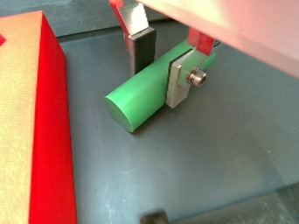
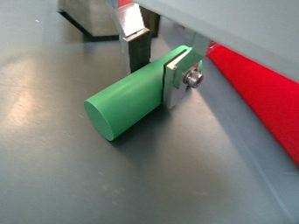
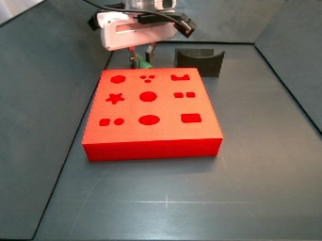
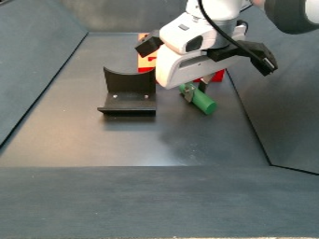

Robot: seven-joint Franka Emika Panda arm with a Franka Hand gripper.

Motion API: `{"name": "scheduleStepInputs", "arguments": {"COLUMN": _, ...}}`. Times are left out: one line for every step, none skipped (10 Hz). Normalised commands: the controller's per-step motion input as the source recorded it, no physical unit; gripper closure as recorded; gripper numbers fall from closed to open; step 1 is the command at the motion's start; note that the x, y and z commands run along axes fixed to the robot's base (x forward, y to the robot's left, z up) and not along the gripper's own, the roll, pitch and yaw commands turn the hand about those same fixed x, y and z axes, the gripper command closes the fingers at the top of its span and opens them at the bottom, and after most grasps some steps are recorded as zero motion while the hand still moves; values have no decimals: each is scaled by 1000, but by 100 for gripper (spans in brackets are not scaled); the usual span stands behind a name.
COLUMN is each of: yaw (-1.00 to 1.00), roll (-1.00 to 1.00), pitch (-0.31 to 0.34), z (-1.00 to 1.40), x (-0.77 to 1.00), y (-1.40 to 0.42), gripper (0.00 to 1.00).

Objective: Pick up the round object. Move up. Place the round object on the fixture. Regrasp the round object. Move to above the board. Insert the round object.
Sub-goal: Pick up the round object, then move up.

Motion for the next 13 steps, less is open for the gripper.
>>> {"name": "scheduleStepInputs", "arguments": {"yaw": 0, "roll": 0, "pitch": 0, "z": 0, "x": 0, "y": 0, "gripper": 100}}
{"name": "scheduleStepInputs", "arguments": {"yaw": 0, "roll": 0, "pitch": 0, "z": 0, "x": 0, "y": 0, "gripper": 100}}
{"name": "scheduleStepInputs", "arguments": {"yaw": 0, "roll": 0, "pitch": 0, "z": 0, "x": 0, "y": 0, "gripper": 100}}
{"name": "scheduleStepInputs", "arguments": {"yaw": 0, "roll": 0, "pitch": 0, "z": 0, "x": 0, "y": 0, "gripper": 100}}
{"name": "scheduleStepInputs", "arguments": {"yaw": 0, "roll": 0, "pitch": 0, "z": 0, "x": 0, "y": 0, "gripper": 100}}
{"name": "scheduleStepInputs", "arguments": {"yaw": 0, "roll": 0, "pitch": 0, "z": 0, "x": 0, "y": 0, "gripper": 100}}
{"name": "scheduleStepInputs", "arguments": {"yaw": 0, "roll": 0, "pitch": 0, "z": 0, "x": 0, "y": 0, "gripper": 100}}
{"name": "scheduleStepInputs", "arguments": {"yaw": 0, "roll": 0, "pitch": 0, "z": 833, "x": 0, "y": 0, "gripper": 100}}
{"name": "scheduleStepInputs", "arguments": {"yaw": -13, "roll": 4, "pitch": -19, "z": 833, "x": 33, "y": 24, "gripper": 100}}
{"name": "scheduleStepInputs", "arguments": {"yaw": -10, "roll": -17, "pitch": 3, "z": 698, "x": 20, "y": 26, "gripper": 100}}
{"name": "scheduleStepInputs", "arguments": {"yaw": -2, "roll": -35, "pitch": 6, "z": 574, "x": 4, "y": 15, "gripper": 100}}
{"name": "scheduleStepInputs", "arguments": {"yaw": 7, "roll": -54, "pitch": 8, "z": 437, "x": -6, "y": 8, "gripper": 100}}
{"name": "scheduleStepInputs", "arguments": {"yaw": 13, "roll": -74, "pitch": 10, "z": 296, "x": -11, "y": 0, "gripper": 100}}
